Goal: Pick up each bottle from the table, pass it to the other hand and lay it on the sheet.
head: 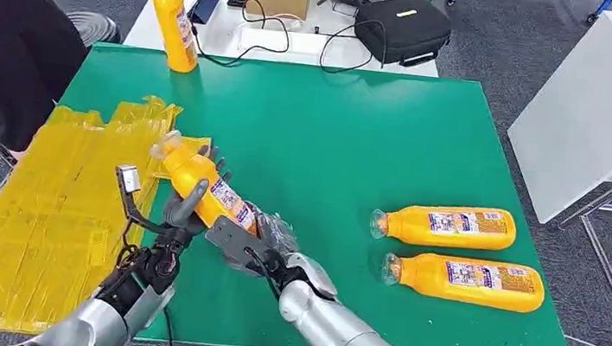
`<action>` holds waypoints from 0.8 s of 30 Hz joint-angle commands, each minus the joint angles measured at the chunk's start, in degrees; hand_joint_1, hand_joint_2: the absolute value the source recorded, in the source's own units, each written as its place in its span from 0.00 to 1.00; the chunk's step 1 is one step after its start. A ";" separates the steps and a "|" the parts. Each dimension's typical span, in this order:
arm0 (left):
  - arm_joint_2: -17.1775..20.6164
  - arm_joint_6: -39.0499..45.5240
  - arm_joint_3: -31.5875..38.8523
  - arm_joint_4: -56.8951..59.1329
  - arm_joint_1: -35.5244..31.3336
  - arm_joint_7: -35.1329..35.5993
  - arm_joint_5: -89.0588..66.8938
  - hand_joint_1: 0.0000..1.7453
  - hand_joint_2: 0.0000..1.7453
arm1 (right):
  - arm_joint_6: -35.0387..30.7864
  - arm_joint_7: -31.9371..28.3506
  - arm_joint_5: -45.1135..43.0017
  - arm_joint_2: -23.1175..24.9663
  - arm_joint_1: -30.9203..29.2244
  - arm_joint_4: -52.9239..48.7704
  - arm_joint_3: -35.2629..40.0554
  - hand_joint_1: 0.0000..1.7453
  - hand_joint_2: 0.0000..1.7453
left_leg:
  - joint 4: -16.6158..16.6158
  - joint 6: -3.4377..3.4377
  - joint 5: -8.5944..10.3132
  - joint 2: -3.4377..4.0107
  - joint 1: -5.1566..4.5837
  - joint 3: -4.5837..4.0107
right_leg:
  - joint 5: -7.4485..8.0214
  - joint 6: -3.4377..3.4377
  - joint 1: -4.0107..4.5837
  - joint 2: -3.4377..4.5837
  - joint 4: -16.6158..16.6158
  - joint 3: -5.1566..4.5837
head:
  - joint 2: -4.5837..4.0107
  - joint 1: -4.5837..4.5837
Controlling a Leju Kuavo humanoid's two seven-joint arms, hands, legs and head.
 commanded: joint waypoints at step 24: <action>2.74 4.49 0.58 -5.41 0.91 -4.60 -10.21 1.00 1.00 | -4.83 -11.50 3.55 -0.48 -8.10 5.86 -10.54 0.00 0.00 | 0.06 0.06 -0.04 0.01 -0.02 0.00 | -0.03 -0.12 -0.01 0.05 0.09 0.01 | 0.00 0.00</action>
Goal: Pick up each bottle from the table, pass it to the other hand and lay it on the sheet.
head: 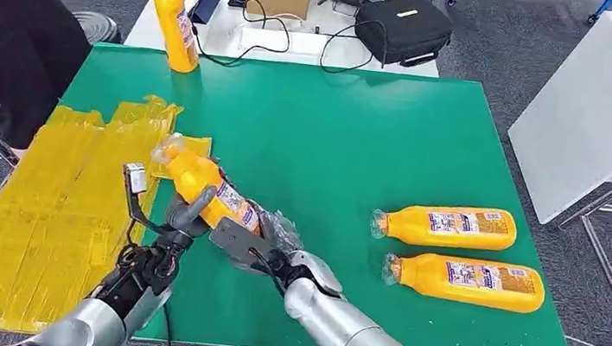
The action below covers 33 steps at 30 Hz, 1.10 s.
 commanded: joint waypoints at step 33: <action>8.51 76.11 -15.98 -18.02 4.90 35.28 -110.37 1.00 1.00 | 9.87 -9.26 37.14 -11.68 30.34 -67.74 -42.32 0.00 0.00 | -0.07 0.14 -0.06 -0.66 -0.05 0.26 | -0.19 -0.22 -0.01 -0.68 -0.10 0.48 | 0.00 0.02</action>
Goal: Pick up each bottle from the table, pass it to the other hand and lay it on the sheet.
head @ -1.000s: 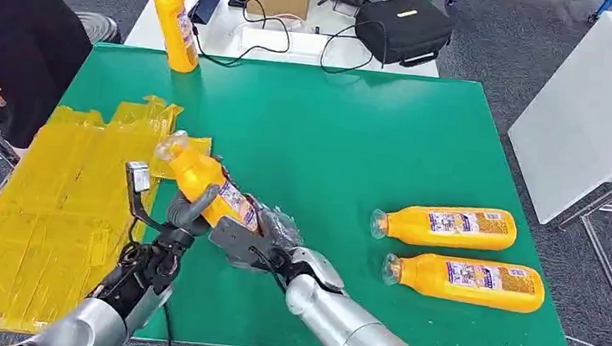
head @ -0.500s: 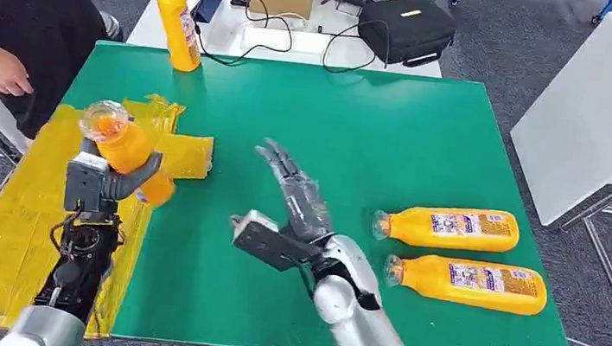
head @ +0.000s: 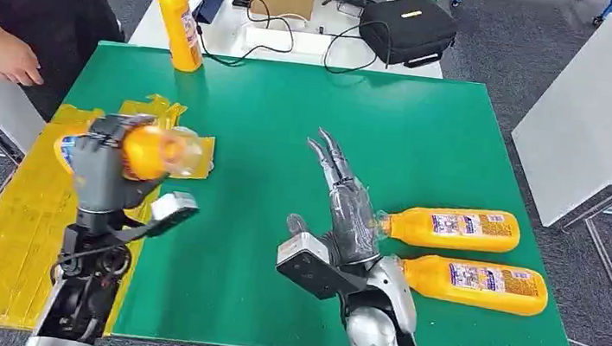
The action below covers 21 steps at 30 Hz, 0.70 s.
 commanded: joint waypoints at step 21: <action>14.96 2.03 -20.97 40.97 -6.73 40.97 -10.36 1.00 1.00 | 2.10 -4.68 -1.59 -5.08 3.45 0.40 -1.86 0.00 0.00 | -0.04 0.05 0.03 0.27 0.07 0.31 | 0.06 -0.32 0.10 0.36 -0.01 0.19 | 0.00 0.00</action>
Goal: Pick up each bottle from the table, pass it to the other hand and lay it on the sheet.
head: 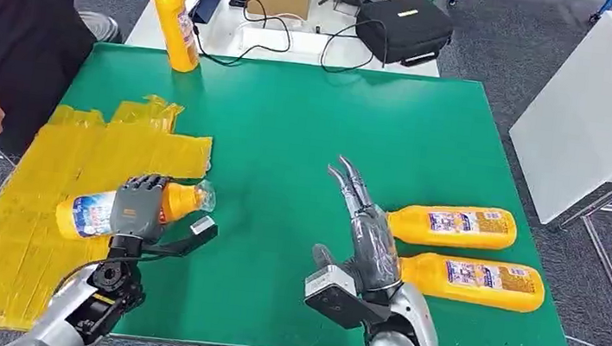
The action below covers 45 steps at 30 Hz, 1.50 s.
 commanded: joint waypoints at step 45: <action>-9.94 -10.04 7.39 -42.99 15.56 -59.02 66.21 0.00 0.00 | 0.07 2.85 11.39 -8.28 21.66 -18.08 -6.64 0.00 1.00 | 0.00 0.07 -0.56 0.30 -0.27 0.34 | -0.26 0.01 -0.24 0.29 0.00 0.29 | 0.00 0.31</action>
